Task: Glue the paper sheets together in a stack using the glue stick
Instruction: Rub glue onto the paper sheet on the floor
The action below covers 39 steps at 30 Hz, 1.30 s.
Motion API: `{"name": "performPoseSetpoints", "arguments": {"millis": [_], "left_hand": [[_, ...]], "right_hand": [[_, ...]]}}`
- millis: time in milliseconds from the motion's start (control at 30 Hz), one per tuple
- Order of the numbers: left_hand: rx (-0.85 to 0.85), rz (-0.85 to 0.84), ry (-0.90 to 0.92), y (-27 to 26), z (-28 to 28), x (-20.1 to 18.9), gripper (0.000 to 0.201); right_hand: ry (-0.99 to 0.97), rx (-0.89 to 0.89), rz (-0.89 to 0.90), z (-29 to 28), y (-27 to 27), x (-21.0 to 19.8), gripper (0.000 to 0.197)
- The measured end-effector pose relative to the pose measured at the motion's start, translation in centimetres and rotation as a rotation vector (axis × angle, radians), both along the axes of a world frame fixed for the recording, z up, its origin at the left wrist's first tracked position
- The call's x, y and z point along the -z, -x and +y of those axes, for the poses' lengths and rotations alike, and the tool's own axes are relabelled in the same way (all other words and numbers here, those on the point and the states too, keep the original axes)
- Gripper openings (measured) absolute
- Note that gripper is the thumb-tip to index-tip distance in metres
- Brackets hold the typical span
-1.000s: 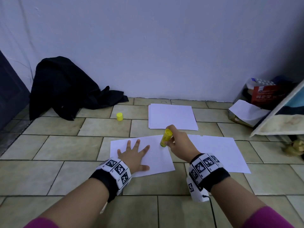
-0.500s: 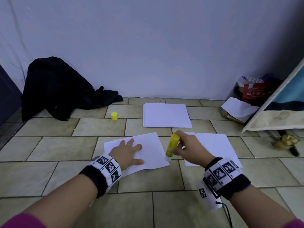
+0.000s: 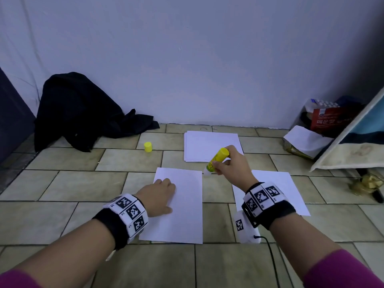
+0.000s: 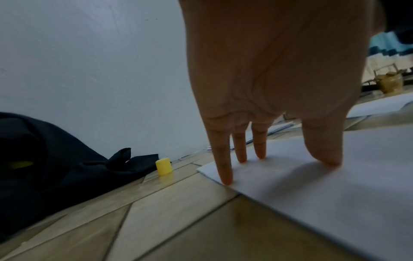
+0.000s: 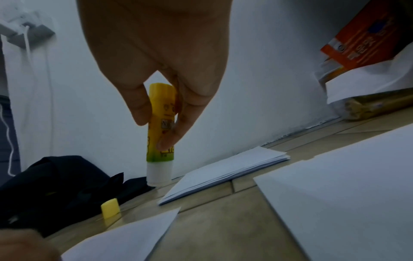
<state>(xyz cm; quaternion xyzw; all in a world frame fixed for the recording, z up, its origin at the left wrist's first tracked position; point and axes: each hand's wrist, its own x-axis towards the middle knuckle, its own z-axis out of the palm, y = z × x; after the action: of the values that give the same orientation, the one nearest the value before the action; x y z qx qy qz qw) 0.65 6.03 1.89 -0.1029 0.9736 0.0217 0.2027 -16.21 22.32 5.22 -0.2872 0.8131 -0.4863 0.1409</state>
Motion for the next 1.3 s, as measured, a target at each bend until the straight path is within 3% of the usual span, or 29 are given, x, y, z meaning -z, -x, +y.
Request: {"name": "performPoseSetpoints", "arguments": {"millis": [200,400,567,733,1033,1233,1300], "left_hand": [[-0.147,0.01,0.055,1.0,0.8,0.2,0.057],[-0.184,0.039,0.0,1.1,0.8,0.8,0.057],[-0.19,0.062,-0.004,1.0,0.6,0.8,0.059],[-0.197,0.056,-0.004,1.1,0.5,0.8,0.062],[-0.157,0.065,-0.018,1.0,0.2,0.6,0.057],[-0.128,0.057,0.038,0.9,0.2,0.4,0.033],[-0.129,0.064,0.065,0.8,-0.1,0.2,0.034]], "right_hand": [[-0.135,-0.087,0.062,-4.3,-1.1,0.7,0.039],[-0.191,-0.162,0.054,-8.3,-2.2,1.7,0.028],[-0.325,-0.214,0.154,-9.8,-2.7,2.2,0.03],[-0.466,-0.326,0.254,-7.3,-2.2,1.2,0.033],[-0.627,-0.457,0.273,1.0,-3.1,-0.5,0.029],[-0.68,-0.473,0.277,3.6,-2.6,-0.9,0.03],[-0.693,-0.469,0.265,3.9,-2.2,-1.1,0.03]]}}
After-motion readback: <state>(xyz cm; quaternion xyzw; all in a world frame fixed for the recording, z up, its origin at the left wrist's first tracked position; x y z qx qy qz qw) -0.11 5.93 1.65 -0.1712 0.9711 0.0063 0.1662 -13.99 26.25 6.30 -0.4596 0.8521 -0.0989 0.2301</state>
